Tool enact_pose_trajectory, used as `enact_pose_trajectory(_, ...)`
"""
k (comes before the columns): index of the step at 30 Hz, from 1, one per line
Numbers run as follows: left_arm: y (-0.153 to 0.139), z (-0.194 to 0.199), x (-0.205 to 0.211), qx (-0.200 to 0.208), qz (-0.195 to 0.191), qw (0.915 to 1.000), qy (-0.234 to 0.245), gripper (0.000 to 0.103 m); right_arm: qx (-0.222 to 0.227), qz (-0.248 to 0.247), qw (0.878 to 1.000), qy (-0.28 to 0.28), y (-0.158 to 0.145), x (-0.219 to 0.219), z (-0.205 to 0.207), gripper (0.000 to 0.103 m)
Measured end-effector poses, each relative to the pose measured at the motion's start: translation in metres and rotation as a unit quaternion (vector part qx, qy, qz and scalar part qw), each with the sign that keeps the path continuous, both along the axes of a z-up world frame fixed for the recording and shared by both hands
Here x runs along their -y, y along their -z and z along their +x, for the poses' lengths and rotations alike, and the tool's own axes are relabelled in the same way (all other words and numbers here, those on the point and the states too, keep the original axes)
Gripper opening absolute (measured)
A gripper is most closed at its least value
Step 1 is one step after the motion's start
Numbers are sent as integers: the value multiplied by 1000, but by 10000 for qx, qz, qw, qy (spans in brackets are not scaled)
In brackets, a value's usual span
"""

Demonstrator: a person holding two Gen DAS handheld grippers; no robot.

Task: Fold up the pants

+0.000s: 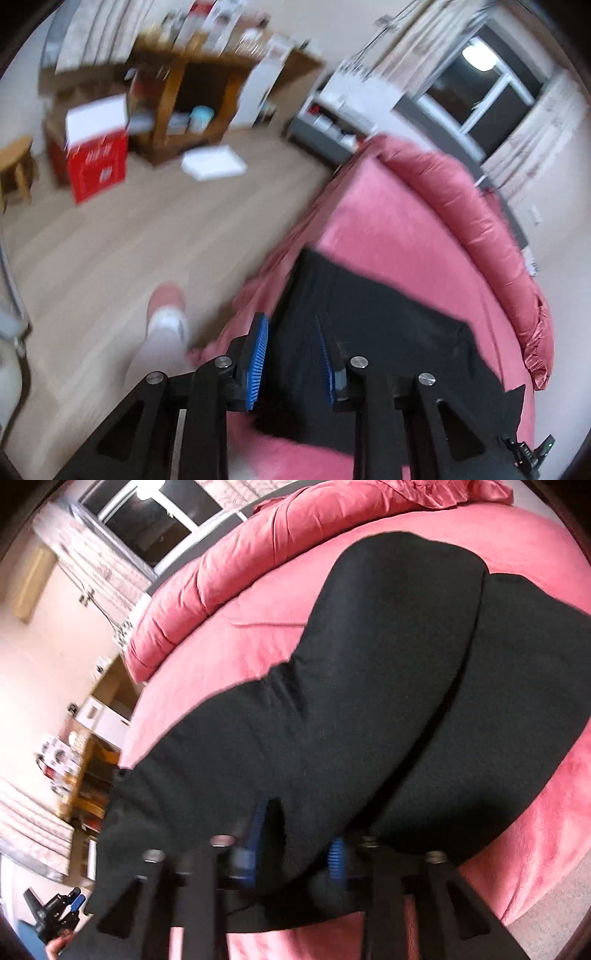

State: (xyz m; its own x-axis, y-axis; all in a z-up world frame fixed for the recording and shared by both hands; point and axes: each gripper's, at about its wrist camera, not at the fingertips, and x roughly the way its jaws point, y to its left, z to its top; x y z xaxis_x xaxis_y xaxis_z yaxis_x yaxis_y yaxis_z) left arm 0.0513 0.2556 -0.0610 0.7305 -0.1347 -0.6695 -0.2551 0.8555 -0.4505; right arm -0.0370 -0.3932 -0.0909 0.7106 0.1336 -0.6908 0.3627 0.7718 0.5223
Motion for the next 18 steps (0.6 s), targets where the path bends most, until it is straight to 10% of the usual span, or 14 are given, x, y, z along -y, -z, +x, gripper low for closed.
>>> enact_pose_trajectory(15,54,65,190,-484,833,9674,2342,31,494,542,9835,1653,0,152,22,46)
enact_pose_trajectory(18,58,64,193,-448,936,9675,2305,31,547,646,9770,1957,-2,175,23,14)
